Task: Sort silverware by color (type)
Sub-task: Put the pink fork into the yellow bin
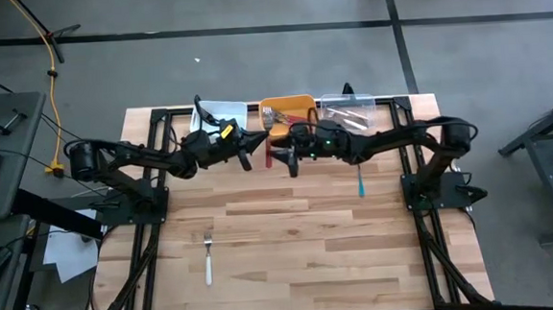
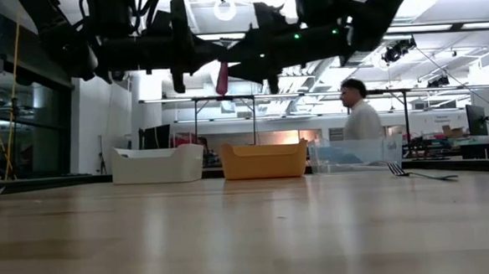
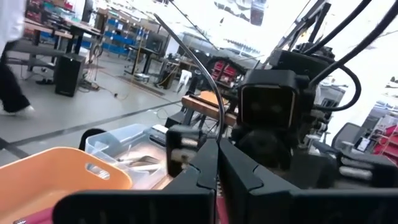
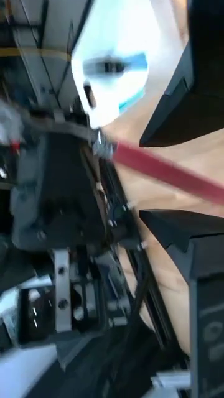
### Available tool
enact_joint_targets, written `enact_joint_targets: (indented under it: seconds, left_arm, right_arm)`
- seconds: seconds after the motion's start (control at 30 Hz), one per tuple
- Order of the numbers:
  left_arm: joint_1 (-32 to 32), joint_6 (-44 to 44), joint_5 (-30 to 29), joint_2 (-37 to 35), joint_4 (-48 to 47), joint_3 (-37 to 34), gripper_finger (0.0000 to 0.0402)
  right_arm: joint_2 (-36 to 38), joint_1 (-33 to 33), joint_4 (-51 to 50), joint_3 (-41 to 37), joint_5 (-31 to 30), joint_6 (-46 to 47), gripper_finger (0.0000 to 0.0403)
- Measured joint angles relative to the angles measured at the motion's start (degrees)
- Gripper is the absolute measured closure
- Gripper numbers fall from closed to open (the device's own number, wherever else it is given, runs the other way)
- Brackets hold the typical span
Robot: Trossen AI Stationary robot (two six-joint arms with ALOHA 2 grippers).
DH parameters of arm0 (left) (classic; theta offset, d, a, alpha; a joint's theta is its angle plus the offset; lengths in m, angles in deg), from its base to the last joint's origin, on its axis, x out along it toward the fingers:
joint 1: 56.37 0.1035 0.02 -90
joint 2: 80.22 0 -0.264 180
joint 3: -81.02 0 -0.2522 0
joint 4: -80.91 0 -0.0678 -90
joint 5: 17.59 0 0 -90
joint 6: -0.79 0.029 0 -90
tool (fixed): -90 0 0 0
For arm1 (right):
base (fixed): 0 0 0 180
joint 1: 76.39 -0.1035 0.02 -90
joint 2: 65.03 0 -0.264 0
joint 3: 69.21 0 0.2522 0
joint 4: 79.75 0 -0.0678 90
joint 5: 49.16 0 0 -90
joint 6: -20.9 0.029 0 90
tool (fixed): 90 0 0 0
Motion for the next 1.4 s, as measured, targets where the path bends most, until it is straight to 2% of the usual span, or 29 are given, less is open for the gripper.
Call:
enact_joint_targets:
  seconds: [0.13, 0.2, 0.3, 0.43, 0.57, 0.67, 0.77, 0.9, 1.03, 1.17, 1.4]
  left_arm:
    - [-0.02, -0.04, 0.18, -0.04, 0.38, 0.0, 0.0401]
    - [-0.04, -0.03, 0.16, -0.04, 0.3, 0.0, 0.0401]
    - [-0.11, 0.08, 0.28, -0.07, 0.36, 0.0, 0.0401]
    - [-0.17, 0.75, 1.06, -0.11, 0.55, -0.08, 0.0401]
    - [-0.11, 0.3, -0.45, -0.11, -0.18, -0.7, 0.0395]
    - [0.01, 0.31, -1.96, -0.1, -0.19, -2.24, 0.0379]
    - [0.13, 0.31, -3.83, 0.05, -1.22, -4.64, 0.0362]
    - [0.09, 0.33, -7.28, 0.0, -1.03, -8.63, 0.0341]
    - [0.27, 0.37, -10.24, 0.0, -0.8, -12.06, 0.0333]
    - [0.48, 1.7, -11.23, 0.0, -0.4, -13.85, 0.0334]
    - [0.44, 3.36, -11.09, 0.0, -0.18, -14.08, 0.0337]
  right_arm:
    - [-2.99, 0.0, -0.22, 3.87, 3.38, -0.05, 0.0242]
    - [-3.9, 0.07, -0.49, 5.23, 3.58, -0.09, 0.0256]
    - [-4.31, 0.07, -0.89, 5.9, 3.53, -0.55, 0.03]
    - [-4.31, 0.38, -1.32, 5.62, 2.76, -0.79, 0.0378]
    - [-4.15, 1.07, -6.07, 6.69, 2.48, -1.52, 0.0374]
    - [-3.23, 1.71, -15.73, 9.38, 1.66, -4.44, 0.0375]
    - [-2.28, 2.28, -30.11, 14.66, -0.32, -9.7, 0.038]
    - [-2.32, 4.21, -51.87, 24.42, -5.32, -17.22, 0.038]
    - [-4.55, 7.12, -66.91, 34.39, -9.95, -25.9, 0.038]
    - [-10.39, 10.88, -78.31, 44.68, -10.2, -32.44, 0.038]
    - [-25.77, 16.31, -100.07, 62.86, -11.02, -40.02, 0.038]
